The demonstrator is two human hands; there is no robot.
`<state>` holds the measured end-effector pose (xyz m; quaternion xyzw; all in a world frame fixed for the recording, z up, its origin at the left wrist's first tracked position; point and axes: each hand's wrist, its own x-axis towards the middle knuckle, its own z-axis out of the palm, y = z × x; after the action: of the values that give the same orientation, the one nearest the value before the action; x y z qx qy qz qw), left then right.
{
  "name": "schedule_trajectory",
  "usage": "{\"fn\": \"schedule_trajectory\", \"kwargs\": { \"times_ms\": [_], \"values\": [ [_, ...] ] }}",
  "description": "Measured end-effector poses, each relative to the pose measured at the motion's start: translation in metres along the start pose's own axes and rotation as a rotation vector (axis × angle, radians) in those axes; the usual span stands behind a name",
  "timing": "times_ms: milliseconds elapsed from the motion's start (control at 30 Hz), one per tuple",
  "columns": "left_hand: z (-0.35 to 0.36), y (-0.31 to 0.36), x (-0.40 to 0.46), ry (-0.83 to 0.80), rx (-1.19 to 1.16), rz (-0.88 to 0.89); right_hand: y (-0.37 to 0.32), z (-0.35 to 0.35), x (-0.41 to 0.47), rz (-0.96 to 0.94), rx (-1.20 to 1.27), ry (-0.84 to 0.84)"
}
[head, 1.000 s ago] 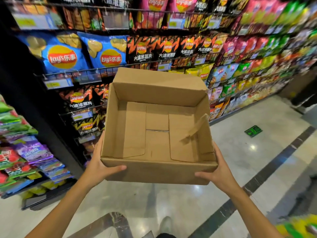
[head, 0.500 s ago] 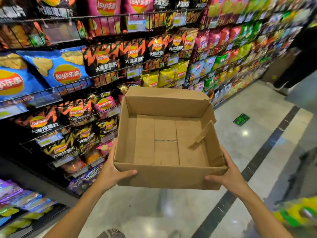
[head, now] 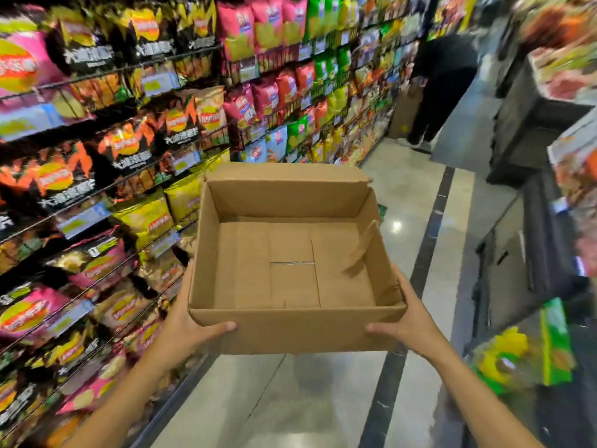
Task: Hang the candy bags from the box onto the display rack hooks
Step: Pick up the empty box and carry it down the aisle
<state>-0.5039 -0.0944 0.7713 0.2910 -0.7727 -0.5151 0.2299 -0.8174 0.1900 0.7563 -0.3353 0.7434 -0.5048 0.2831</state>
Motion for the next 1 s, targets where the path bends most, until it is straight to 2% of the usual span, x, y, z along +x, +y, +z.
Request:
{"fn": "schedule_trajectory", "kwargs": {
  "times_ms": [267, 533, 733, 1000],
  "values": [
    [0.055, -0.002, 0.137, -0.125, -0.058, 0.009, 0.015, -0.061, 0.072, 0.072, 0.016, 0.123],
    [0.067, -0.019, 0.301, -0.247, -0.144, 0.019, 0.004, -0.078, 0.18, 0.128, -0.017, 0.243],
    [0.073, -0.013, 0.422, -0.342, -0.085, 0.066, -0.006, -0.092, 0.25, 0.163, 0.001, 0.336],
    [0.139, -0.015, 0.549, -0.465, -0.066, 0.083, 0.021, -0.139, 0.318, 0.198, 0.044, 0.468]
  ]
}}
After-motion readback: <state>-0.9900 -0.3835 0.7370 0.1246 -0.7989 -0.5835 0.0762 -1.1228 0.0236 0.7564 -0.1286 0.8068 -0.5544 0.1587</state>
